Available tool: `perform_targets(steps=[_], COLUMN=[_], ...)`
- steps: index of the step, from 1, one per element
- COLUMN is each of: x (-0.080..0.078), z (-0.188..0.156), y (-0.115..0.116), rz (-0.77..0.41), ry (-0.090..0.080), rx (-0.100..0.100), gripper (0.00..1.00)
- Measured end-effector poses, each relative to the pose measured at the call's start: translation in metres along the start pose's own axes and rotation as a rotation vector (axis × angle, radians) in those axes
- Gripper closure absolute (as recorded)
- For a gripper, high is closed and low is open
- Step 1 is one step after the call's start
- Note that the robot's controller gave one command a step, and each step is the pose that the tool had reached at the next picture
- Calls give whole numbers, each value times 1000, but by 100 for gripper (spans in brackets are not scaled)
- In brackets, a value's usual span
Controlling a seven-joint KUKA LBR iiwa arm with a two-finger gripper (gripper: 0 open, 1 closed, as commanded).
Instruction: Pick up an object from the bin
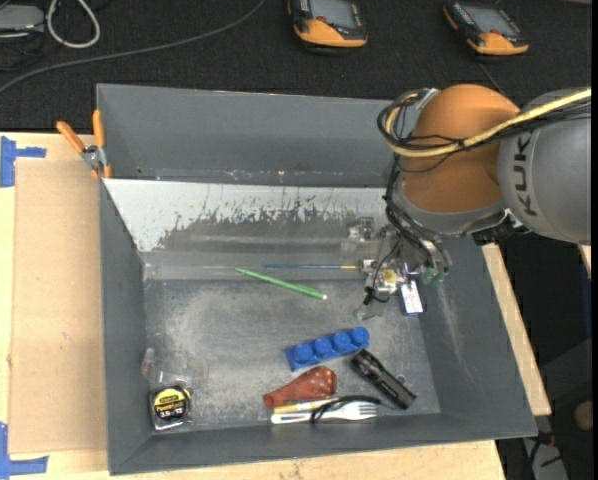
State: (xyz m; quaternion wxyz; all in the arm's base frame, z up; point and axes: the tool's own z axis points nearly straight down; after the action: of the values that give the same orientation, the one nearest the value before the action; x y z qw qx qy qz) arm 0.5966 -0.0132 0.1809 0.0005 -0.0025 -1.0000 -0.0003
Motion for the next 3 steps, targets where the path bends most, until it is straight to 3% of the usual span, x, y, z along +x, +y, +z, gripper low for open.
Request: perform_targets(steps=[1, 2, 3], x=[0, 12, 47], z=[0, 53, 106], y=[0, -1, -6], rz=[0, -88, -238], ry=[0, -4, -9], rx=[0, 0, 0], gripper=[0, 0, 0])
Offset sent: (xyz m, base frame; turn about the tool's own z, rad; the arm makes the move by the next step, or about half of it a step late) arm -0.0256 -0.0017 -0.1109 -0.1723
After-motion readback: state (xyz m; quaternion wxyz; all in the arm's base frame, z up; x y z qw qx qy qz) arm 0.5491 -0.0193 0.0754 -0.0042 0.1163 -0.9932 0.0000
